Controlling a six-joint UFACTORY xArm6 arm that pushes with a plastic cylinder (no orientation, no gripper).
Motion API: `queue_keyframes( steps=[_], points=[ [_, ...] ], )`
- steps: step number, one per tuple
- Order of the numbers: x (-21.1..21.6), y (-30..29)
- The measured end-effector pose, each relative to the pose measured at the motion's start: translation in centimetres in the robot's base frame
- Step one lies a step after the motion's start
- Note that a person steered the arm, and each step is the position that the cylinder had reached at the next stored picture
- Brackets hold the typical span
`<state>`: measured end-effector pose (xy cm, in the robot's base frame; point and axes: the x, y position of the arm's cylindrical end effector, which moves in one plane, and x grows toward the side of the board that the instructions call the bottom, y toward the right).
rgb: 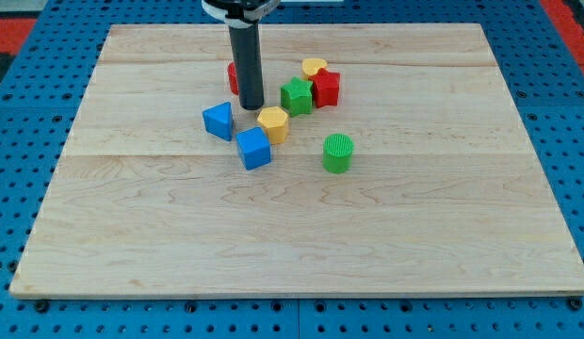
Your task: Place the hexagon to the right of the heart
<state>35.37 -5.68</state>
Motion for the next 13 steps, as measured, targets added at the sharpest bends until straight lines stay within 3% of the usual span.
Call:
queue_keyframes(
  steps=[2, 4, 8, 10, 12, 13],
  points=[
    [3.7, -4.9],
    [3.9, 3.3],
    [10.1, 4.1],
    [9.3, -3.3],
    [7.2, 15.1],
    [5.0, 17.7]
  ],
)
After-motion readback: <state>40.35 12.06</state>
